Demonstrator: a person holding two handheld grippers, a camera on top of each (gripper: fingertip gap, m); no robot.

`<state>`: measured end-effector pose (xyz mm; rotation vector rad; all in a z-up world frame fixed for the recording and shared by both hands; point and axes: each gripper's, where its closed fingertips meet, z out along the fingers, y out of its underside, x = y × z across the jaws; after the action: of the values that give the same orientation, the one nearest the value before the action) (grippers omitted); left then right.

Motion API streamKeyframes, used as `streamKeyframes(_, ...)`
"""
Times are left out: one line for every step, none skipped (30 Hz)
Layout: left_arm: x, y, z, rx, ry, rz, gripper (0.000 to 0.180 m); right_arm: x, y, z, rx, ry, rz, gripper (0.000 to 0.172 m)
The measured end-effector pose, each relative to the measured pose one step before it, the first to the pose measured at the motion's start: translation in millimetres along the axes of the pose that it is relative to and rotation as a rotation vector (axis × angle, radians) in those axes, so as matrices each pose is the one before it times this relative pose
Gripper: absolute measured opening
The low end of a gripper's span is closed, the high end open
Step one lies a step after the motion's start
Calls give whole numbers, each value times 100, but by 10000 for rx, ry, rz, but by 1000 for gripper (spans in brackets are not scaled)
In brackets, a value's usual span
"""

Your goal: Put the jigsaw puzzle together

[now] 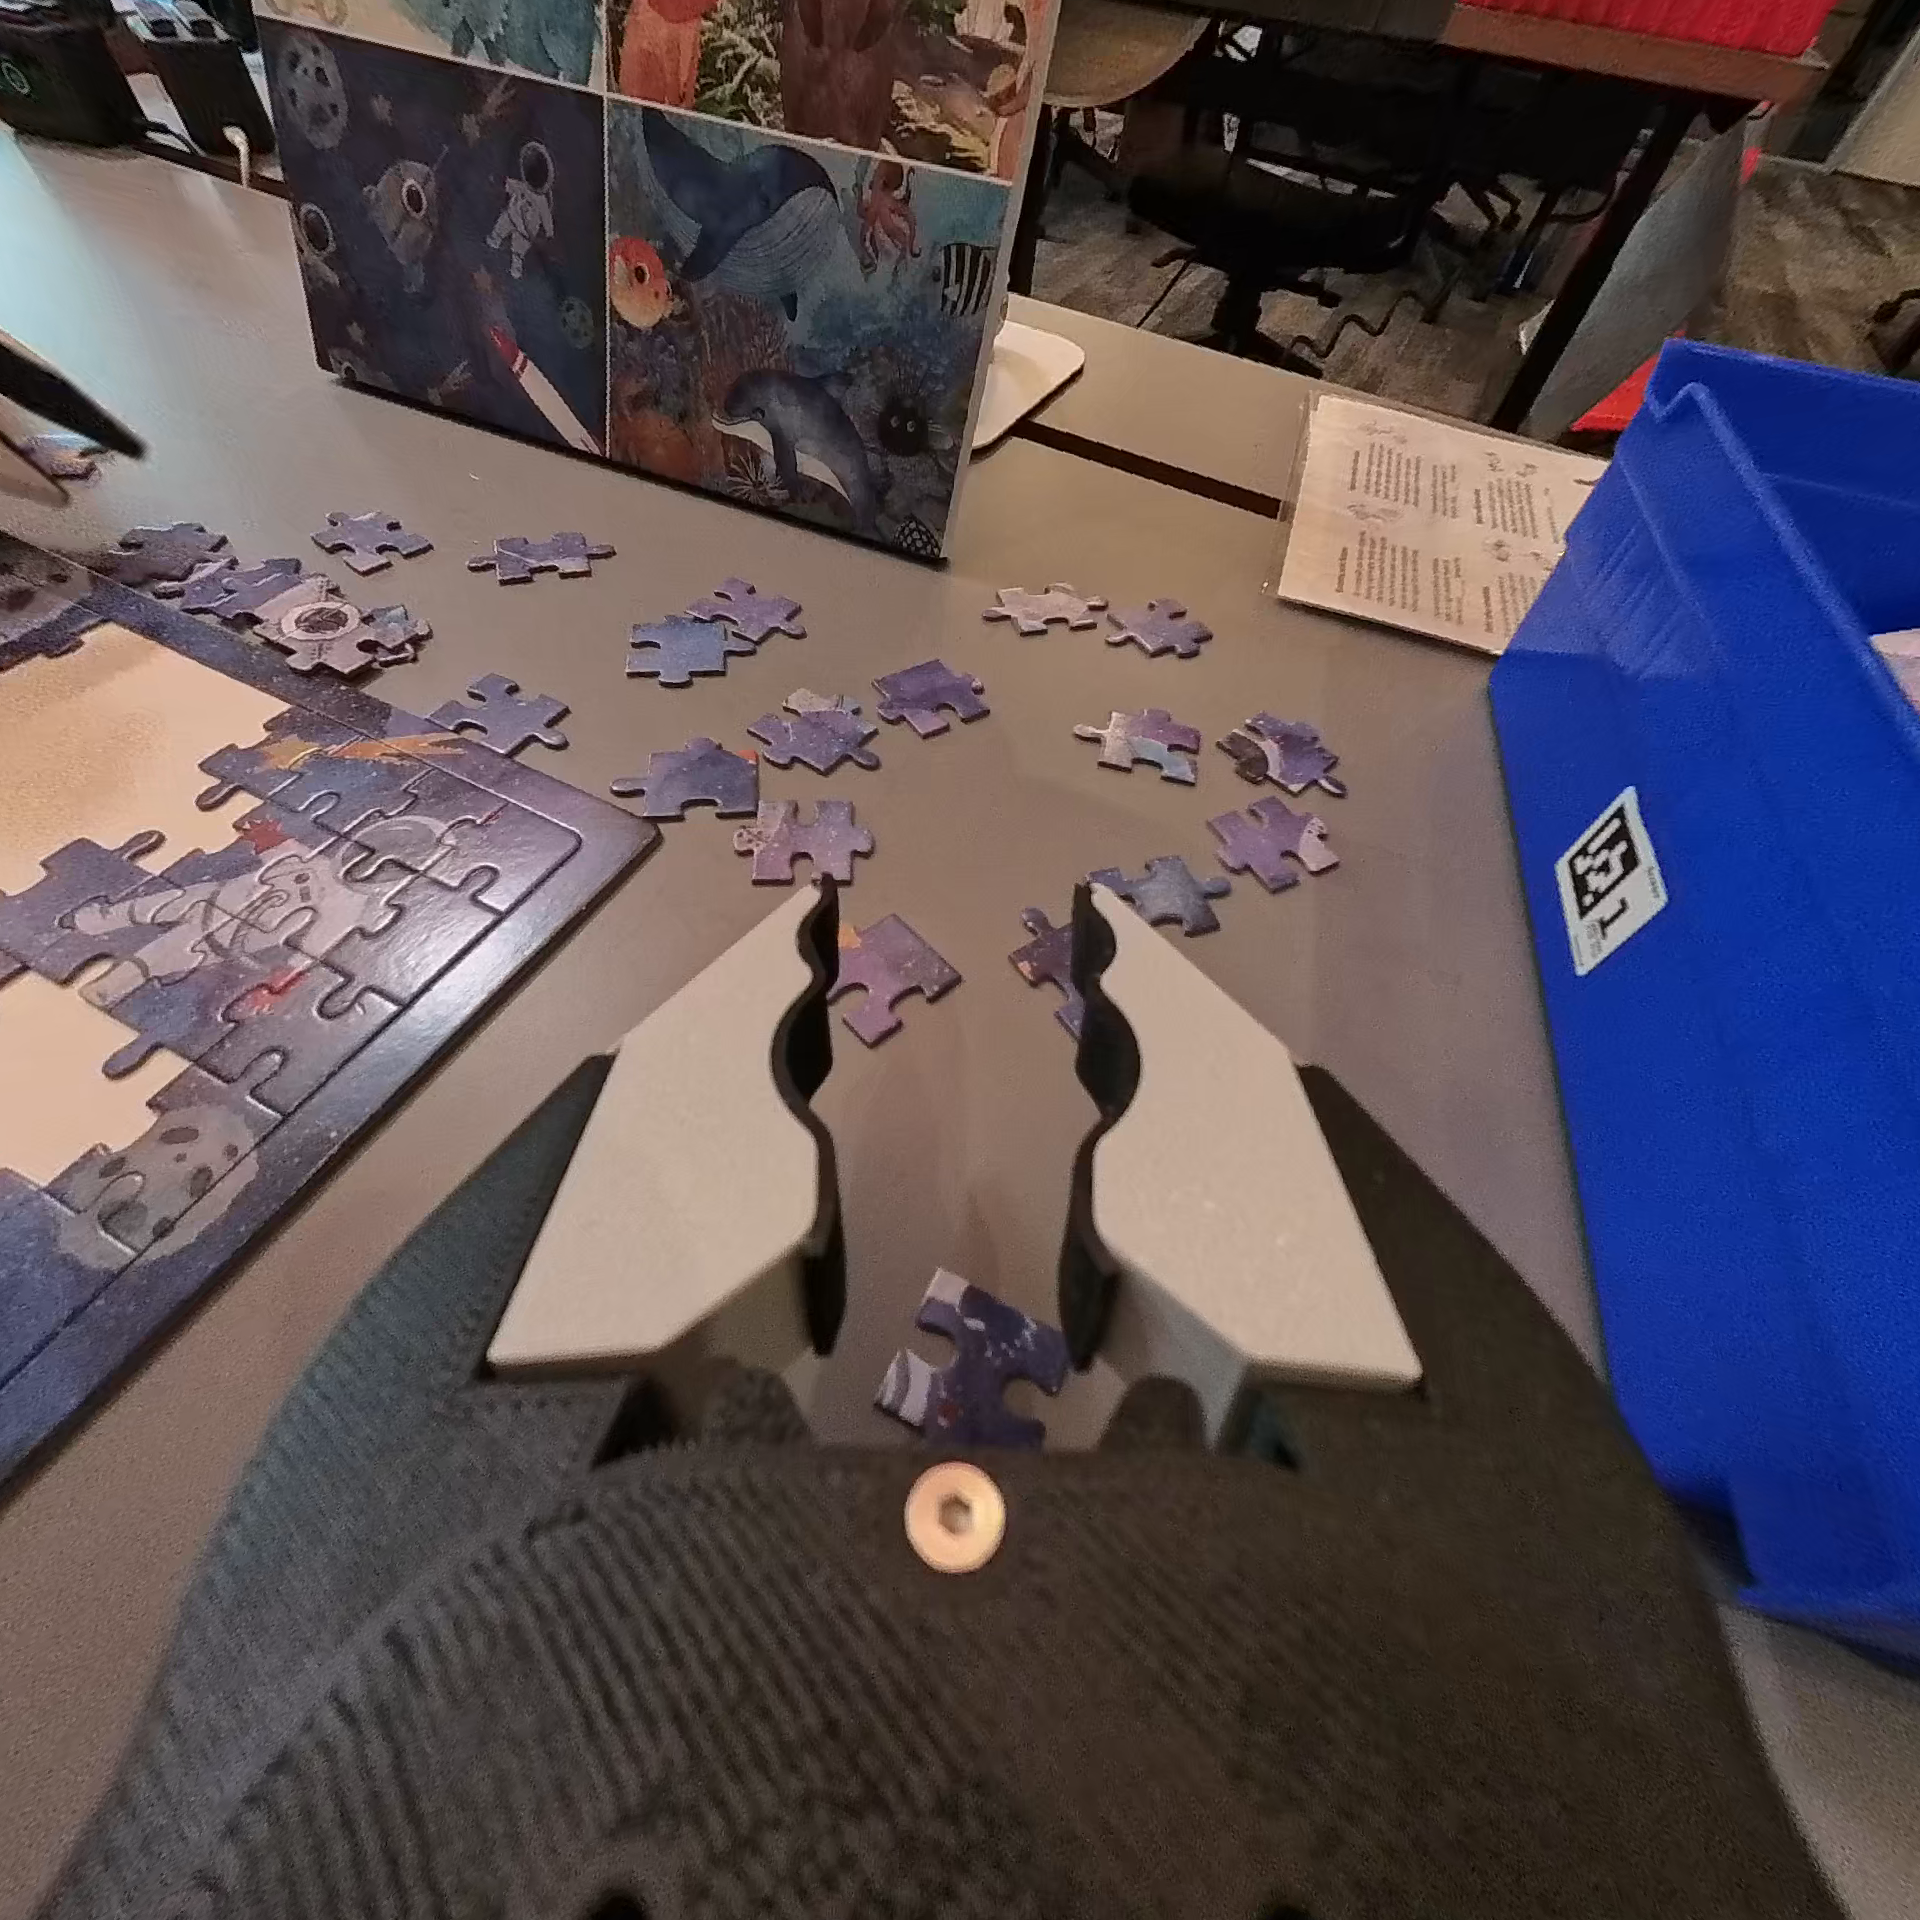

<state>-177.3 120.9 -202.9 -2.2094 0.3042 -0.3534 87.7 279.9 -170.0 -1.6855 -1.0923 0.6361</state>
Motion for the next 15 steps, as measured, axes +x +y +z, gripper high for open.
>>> streamKeyframes(652,-135,948,-357,29,420,46,15,4,8,-3,-8,21,44)
streamKeyframes(431,-104,908,-406,-74,499,48,-1,-12,-5,4,-6,11,44)
streamKeyframes(260,-88,793,-402,-126,496,49,-5,-8,-13,11,-5,-1,44)
streamKeyframes(143,-175,686,-319,-119,434,49,-16,-37,-27,21,0,-12,44)
streamKeyframes(137,-212,614,-260,-28,347,49,-11,-31,-21,24,2,-17,44)
streamKeyframes(97,-170,563,-227,52,218,49,-21,-13,-26,18,2,-17,44)
streamKeyframes(149,-275,442,-79,155,68,51,-11,-18,-7,7,-2,-13,44)
streamKeyframes(255,-333,272,25,276,-93,49,-21,14,-1,-5,-4,-13,44)
streamKeyframes(481,-2,178,-129,416,-117,42,-23,20,-7,-8,-2,-16,44)
streamKeyframes(623,23,52,-59,460,-119,38,-20,-2,-5,1,-2,-20,44)
streamKeyframes(202,2,-39,9,130,-91,38,-30,-6,-11,5,0,-26,44)
streamKeyframes(26,77,-58,-10,-6,5,38,-31,8,13,-7,2,-29,44)
streamKeyframes(-3,60,-83,-2,-43,24,38,-31,35,29,-26,-3,-28,44)
streamKeyframes(-47,-19,-130,39,-67,25,37,-38,40,32,-33,-5,-28,44)
streamKeyframes(-42,-167,-229,141,-65,27,37,-33,29,27,-22,1,-29,43)
